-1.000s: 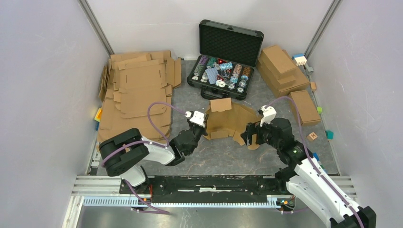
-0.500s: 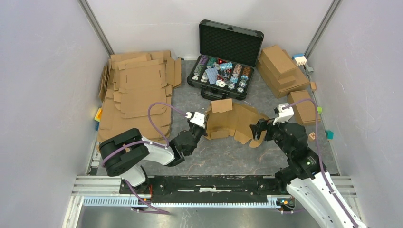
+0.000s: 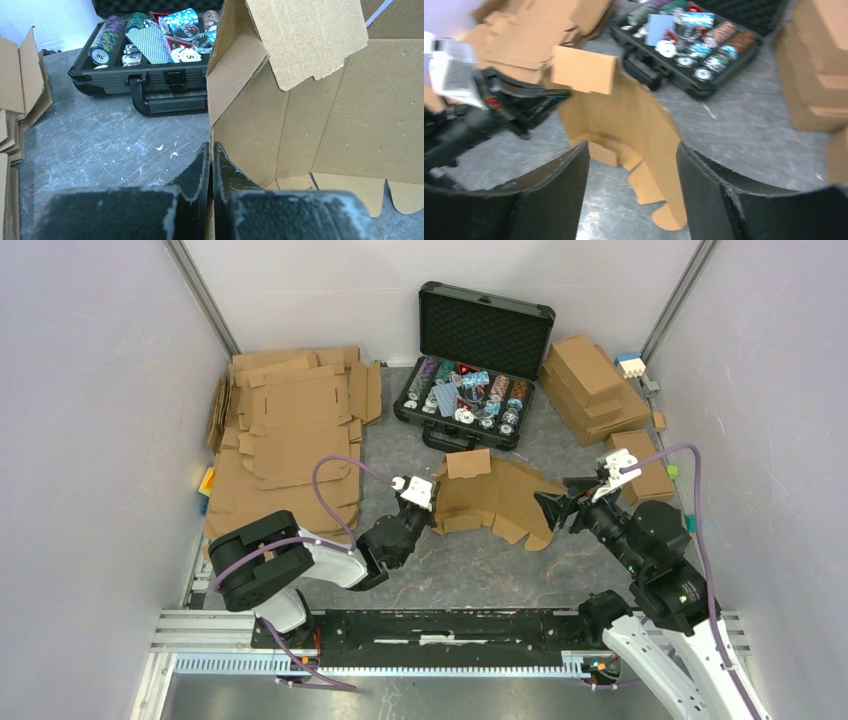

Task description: Fold the paper box

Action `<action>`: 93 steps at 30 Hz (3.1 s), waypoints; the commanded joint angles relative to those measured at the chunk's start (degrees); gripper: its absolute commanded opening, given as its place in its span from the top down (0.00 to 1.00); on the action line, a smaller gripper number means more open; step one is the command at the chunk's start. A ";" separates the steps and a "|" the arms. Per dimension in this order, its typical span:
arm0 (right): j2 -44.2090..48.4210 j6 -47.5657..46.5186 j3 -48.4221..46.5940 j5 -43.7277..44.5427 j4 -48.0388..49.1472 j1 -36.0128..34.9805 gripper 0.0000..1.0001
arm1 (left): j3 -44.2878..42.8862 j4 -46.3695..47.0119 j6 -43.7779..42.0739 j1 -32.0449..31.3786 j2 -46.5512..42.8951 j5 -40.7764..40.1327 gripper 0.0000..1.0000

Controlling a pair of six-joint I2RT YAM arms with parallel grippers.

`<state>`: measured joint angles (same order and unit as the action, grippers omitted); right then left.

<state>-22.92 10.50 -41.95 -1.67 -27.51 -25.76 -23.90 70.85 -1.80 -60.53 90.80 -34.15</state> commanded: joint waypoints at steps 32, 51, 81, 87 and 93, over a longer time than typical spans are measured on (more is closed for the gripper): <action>-36.05 5.24 19.36 18.08 42.96 -22.68 1.00 | 0.35 2.93 -1.73 -0.51 0.24 -0.47 0.98; -48.69 -0.61 21.18 23.87 63.41 -26.16 1.00 | 0.27 2.80 -1.36 -0.60 0.17 -0.30 0.98; -47.00 2.73 20.54 16.87 49.27 -29.68 1.00 | -0.82 2.10 0.93 -1.83 1.35 -2.55 0.95; -47.60 3.65 21.37 16.90 48.77 -30.81 1.00 | -2.04 3.08 -1.46 -3.56 3.02 -6.47 0.93; -45.85 4.96 23.09 17.01 48.43 -32.19 1.00 | -2.19 3.59 -2.17 -3.86 3.70 -6.88 0.93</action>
<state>-70.78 13.91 -20.10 15.25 20.58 -56.88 -24.97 72.58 -1.80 -63.83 93.47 -38.74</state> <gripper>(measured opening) 0.006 0.069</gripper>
